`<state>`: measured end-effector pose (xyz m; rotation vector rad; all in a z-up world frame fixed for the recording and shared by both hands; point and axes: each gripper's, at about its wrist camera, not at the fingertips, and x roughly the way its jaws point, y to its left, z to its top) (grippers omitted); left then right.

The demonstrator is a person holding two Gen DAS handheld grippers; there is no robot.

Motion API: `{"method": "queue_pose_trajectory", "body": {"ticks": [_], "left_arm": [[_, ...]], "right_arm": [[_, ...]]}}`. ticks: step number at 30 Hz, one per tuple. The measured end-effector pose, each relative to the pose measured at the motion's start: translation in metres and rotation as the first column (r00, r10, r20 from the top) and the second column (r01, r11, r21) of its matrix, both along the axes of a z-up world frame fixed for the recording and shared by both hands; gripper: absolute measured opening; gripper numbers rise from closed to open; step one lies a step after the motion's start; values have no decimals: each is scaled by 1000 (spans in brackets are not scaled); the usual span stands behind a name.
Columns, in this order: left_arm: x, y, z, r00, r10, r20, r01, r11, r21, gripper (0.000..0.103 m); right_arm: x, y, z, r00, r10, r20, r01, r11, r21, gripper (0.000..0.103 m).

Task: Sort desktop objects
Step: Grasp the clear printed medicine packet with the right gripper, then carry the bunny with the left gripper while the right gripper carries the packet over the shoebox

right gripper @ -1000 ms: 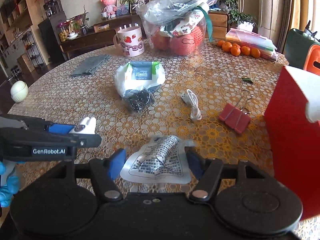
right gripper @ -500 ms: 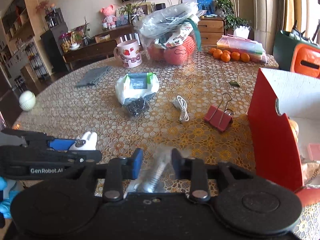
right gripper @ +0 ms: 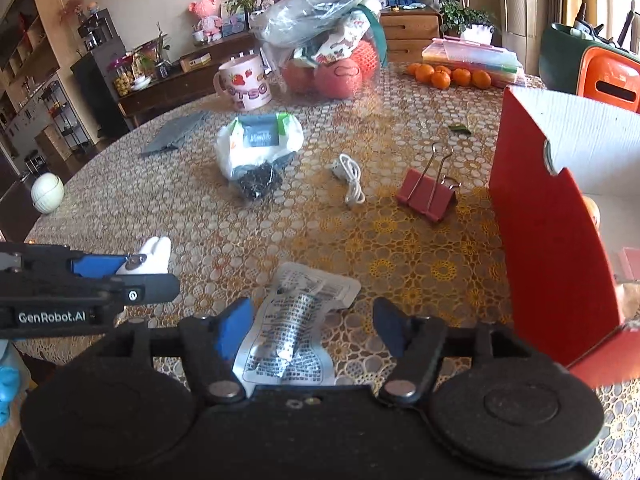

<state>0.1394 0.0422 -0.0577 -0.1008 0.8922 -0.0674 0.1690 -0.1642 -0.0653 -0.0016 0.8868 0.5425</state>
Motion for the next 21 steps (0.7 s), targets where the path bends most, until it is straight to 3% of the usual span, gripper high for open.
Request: {"method": "queue_pose_trajectory", "body": {"ticks": [2,13,17,21], "left_arm": [[0,1,-2,1000,1,-5,-1,1000,-4,49],[3,6,-10,1000,3,-25,-4,1000,-12,49],[4,8,-11,1000,5,-30,-6,1000,-14,49],[4,7,-11,999,2,-35,-3,1000,-10,49]], "right_arm": [[0,2,-4,1000,-2,-8,2,1000,-11,77],[6,33,-26,999,26,-32,-28,997,-67,76],[4,42,-31,999,36,-17,-38,994,-101,70],[0,49,-31,998,63,19,-60,987,-151,52]]}}
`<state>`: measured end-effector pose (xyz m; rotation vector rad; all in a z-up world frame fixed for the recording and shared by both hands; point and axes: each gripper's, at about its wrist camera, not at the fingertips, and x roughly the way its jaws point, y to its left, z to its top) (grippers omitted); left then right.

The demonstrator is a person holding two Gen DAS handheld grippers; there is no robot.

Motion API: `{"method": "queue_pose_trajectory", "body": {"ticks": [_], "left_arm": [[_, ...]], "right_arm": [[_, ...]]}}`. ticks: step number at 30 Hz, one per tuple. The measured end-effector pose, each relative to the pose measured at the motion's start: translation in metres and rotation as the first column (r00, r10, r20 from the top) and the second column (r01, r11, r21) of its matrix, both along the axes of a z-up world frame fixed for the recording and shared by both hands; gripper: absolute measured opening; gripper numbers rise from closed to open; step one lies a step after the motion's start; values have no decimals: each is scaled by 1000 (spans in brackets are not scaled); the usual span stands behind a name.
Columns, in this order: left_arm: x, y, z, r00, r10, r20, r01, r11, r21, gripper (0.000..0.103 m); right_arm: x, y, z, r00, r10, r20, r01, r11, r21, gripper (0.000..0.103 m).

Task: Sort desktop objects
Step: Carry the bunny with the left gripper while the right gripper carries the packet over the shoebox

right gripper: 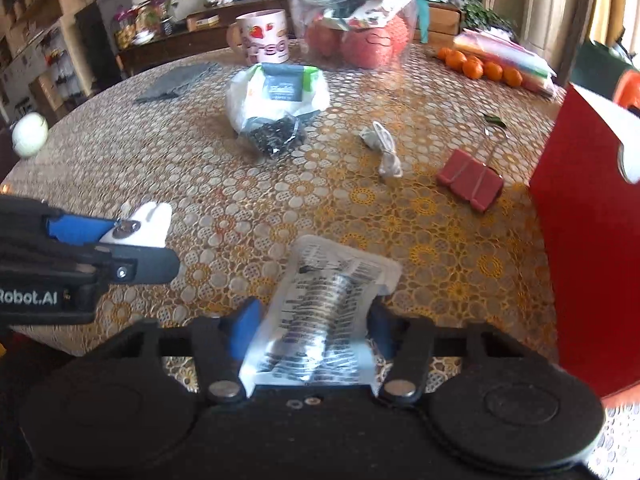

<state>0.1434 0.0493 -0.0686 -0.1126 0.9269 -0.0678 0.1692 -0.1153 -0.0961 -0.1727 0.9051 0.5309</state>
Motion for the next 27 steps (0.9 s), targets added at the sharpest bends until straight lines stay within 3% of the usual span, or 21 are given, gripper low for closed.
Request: {"method": "queue_pose_trajectory", "body": {"ticks": [6,14,27], "left_arm": [[-1,-4,5,1000,-12,7,12,1000,4,49],[-4,-15,14,999,-38,7,38,999,-7,49],[-7,-52,60,988,-149,37,151,987,-56,49]], "right_arm": [[-1,-2,6,1000,5,22,-5,1000,12,44],[-1,-25,21,999,-46,3,46,995,85,43],[-13,-86,94,998,-52,26,45,979,200,43]]}}
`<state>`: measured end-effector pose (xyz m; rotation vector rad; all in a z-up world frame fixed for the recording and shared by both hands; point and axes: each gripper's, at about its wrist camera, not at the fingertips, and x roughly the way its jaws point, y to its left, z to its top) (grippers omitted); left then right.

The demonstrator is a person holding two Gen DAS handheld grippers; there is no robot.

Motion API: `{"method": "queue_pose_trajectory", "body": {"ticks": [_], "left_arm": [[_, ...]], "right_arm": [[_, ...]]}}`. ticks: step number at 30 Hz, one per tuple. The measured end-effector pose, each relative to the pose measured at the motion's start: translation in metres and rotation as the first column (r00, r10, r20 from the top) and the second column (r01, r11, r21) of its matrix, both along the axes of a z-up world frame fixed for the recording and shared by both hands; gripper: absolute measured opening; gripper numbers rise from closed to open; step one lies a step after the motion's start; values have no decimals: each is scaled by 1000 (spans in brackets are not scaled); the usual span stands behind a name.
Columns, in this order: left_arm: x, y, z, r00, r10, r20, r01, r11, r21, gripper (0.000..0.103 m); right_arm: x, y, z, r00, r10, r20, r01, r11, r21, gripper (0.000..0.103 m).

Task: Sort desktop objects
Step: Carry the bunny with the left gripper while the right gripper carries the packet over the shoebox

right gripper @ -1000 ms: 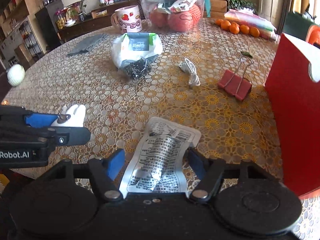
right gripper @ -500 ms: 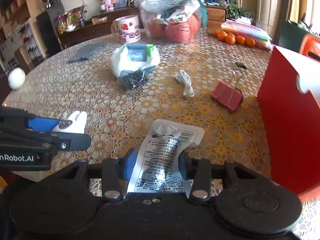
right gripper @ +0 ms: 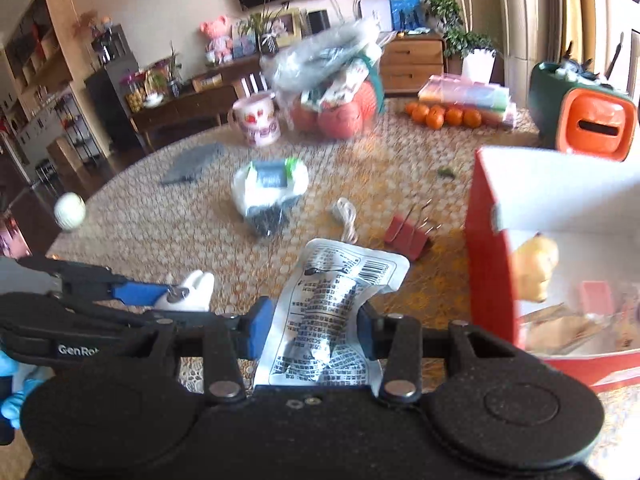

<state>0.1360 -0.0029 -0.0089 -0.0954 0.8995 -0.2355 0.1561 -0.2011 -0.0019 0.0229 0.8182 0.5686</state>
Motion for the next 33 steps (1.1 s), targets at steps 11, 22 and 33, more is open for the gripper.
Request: {"method": "queue_pose_trajectory", "body": {"ticks": [11,22,33], "left_arm": [[13,-48,37,993,-96,62,96,995,8,49],[42,-107,49,979,-188,77,184,982,46,49],[77,-169,43,960,-272,65,266,960,93,49]], "right_arm": [[11,-65,43,996,-90,27,88,993,74,43],[30,-125,44,976,-209,57,206,977,61,43],[50,-178,30,949,-311,55,310,950,29,43]]}}
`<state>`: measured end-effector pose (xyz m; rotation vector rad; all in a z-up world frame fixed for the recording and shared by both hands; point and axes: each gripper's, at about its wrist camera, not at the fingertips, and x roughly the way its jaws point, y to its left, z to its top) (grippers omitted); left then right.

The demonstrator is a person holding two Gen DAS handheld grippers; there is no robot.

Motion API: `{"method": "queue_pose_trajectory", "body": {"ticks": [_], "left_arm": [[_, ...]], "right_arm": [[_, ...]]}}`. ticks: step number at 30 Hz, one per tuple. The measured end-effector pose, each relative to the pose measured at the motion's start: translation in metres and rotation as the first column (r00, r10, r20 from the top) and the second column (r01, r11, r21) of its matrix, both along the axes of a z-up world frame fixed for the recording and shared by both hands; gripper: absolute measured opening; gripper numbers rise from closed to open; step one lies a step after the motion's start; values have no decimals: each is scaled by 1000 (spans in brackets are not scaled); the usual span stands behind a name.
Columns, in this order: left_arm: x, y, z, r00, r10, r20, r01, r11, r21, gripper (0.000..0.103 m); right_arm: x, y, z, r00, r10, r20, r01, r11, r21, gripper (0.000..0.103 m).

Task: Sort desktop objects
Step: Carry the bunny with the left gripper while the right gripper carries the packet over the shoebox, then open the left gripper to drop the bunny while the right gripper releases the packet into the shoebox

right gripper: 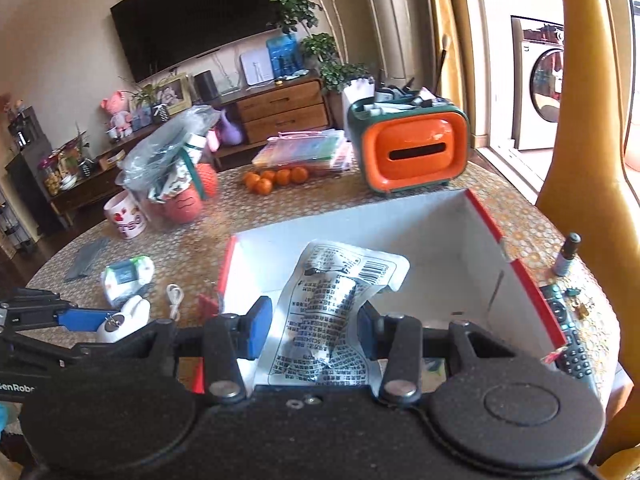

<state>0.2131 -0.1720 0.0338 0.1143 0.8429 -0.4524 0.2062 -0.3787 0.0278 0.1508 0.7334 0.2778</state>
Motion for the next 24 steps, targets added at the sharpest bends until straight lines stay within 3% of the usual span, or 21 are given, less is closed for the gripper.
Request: {"method": "queue_pose_trajectory", "body": {"ticks": [11,24], "left_arm": [[36,-60,-31,998,-63,-32,65,995,72,49],[50,-84,-67,992,-85,-96,98,986,138,49]], "right_arm": [[28,-23,-28,998,-33,-51,31,998,-48,44],[45,-28,-59,994,-18,-104,8,995,-94,44]]}}
